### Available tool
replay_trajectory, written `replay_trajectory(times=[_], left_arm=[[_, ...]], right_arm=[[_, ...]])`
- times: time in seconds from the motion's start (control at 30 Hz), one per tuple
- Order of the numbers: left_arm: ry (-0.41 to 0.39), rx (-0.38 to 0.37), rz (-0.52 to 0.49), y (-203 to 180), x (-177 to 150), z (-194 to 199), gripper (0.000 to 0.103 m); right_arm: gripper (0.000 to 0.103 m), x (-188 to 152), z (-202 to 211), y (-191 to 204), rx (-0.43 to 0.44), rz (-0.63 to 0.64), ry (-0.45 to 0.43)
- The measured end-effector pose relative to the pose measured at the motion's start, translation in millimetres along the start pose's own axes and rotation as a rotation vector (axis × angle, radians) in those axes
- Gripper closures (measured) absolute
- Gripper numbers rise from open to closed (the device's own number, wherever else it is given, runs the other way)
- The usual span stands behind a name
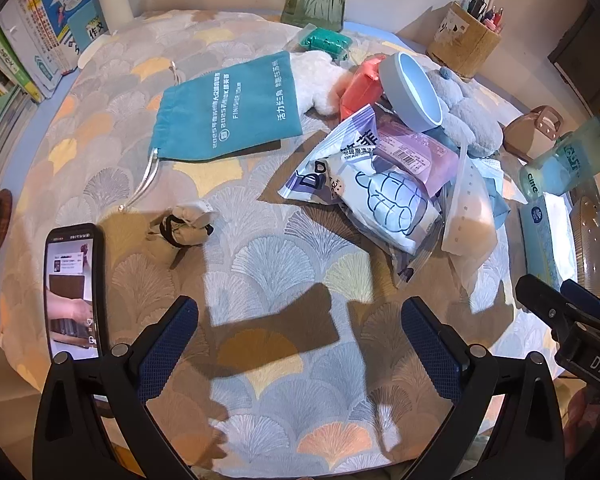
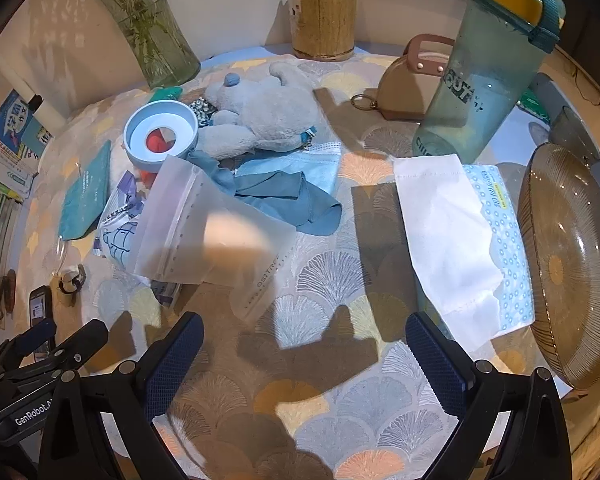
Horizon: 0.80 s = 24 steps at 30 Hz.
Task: Organize soft objects
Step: 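Reach the right tool to the white tape roll and grasp it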
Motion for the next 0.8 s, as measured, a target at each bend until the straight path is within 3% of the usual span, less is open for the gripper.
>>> replay_trajectory(times=[0.13, 0.27, 0.5, 0.6, 0.7, 0.73, 0.8], left_arm=[[-0.036, 0.005, 0.015, 13.9, 6.7, 1.6, 0.001], [-0.134, 0.039, 0.005, 33.7, 26.2, 8.0, 0.001], [-0.230, 0.062, 0.105, 68.3, 77.4, -8.3, 0.001], [-0.222, 0.073, 0.124, 69.2, 96.0, -20.5, 0.001], [-0.202, 0.096, 0.112, 62.5, 107.8, -38.6, 0.003], [-0.196, 0.105, 0.118, 62.9, 108.8, -42.1, 0.003], [-0.164, 0.134, 0.143, 65.1, 108.4, -51.0, 0.019]], right_arm=[[0.002, 5.4, 3.8, 14.0, 0.058, 0.055, -0.041], [0.002, 26.8, 11.4, 43.5, 0.163, 0.180, -0.160], [0.002, 57.7, -9.5, 96.5, 0.197, 0.349, -0.225], [0.002, 61.9, -9.9, 120.5, 0.180, 0.452, -0.308], [0.002, 64.2, -19.8, 140.1, 0.108, 0.556, -0.352], [0.011, 64.4, -24.4, 145.4, 0.074, 0.588, -0.359], [0.020, 65.4, -32.7, 149.9, 0.054, 0.618, -0.344]])
Point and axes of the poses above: each gripper's, at about its wrist camera, not at the fingertips, and z roughly against the way its jaws point, y to its left, x to its top, the point moved 5 cm from there along -z, roughly the way its jaws point, and after that the axes turned 9 degrees about -z, right-handed, at the moved point
